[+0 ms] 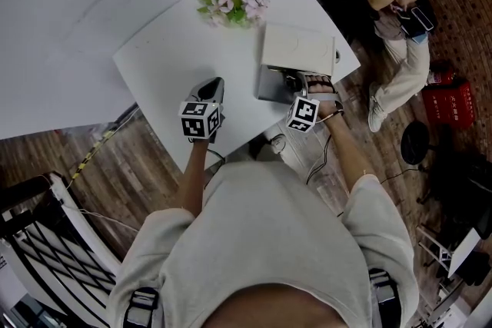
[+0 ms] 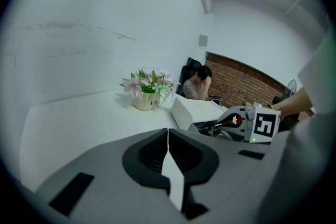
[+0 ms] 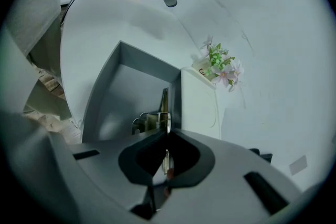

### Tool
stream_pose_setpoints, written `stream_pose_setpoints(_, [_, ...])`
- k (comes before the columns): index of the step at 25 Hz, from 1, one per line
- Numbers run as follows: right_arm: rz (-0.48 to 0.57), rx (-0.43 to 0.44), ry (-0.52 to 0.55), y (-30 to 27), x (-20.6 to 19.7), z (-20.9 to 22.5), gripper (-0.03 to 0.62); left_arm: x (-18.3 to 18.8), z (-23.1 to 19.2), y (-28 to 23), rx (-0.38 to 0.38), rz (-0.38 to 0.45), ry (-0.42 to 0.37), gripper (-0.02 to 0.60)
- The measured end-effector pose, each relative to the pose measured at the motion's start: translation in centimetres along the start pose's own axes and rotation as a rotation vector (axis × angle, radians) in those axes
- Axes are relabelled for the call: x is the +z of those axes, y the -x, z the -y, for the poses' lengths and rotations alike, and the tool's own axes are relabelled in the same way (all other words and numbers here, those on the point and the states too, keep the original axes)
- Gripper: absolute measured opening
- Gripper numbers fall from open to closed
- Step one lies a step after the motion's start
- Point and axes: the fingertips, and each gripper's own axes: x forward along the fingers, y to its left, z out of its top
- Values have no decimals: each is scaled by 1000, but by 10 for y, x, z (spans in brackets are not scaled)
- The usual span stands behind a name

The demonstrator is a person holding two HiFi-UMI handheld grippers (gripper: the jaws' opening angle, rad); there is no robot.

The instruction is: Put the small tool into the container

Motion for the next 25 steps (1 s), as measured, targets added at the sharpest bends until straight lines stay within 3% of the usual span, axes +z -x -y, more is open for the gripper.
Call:
stream_pose_setpoints(7, [6, 1, -29, -3, 1, -1, 3, 2, 1, -2, -4, -1, -3, 11])
stream_pose_setpoints(25, [17, 88, 27, -4, 3, -24, 63, -3, 4, 0, 3, -8, -5, 12])
